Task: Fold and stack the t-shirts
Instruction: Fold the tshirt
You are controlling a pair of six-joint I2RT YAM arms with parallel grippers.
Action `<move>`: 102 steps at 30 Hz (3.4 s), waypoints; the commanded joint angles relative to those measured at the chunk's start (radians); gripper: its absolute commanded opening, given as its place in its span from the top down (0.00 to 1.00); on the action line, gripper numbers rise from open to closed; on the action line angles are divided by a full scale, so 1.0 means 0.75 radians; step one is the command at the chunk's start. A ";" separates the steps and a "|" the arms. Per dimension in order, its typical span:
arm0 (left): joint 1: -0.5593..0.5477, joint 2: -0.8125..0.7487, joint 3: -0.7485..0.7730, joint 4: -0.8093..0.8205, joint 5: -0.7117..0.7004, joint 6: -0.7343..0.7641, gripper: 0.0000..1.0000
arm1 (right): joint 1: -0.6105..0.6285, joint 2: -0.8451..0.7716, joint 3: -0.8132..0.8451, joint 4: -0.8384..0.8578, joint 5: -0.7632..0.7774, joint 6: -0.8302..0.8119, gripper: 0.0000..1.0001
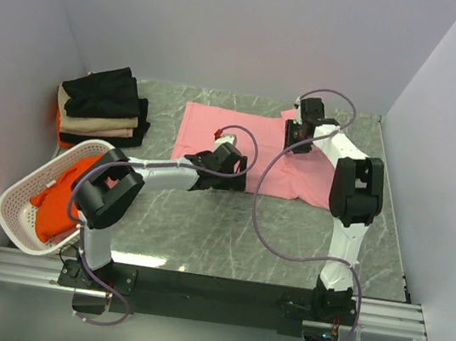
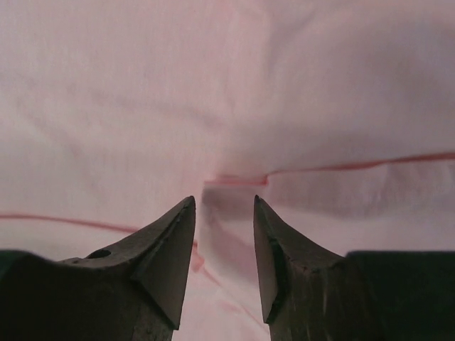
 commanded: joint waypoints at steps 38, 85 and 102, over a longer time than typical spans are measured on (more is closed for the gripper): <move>0.387 -0.244 -0.299 0.259 -0.008 0.006 0.01 | -0.511 -0.420 -0.596 0.142 0.127 0.292 0.57; 0.436 -0.214 -0.393 0.002 -0.407 -0.141 0.94 | -0.513 -0.437 -0.604 0.126 0.021 0.278 0.58; 0.422 -0.465 -0.608 -0.037 -0.356 -0.186 0.99 | -0.529 -0.396 -0.590 0.075 0.121 0.309 0.58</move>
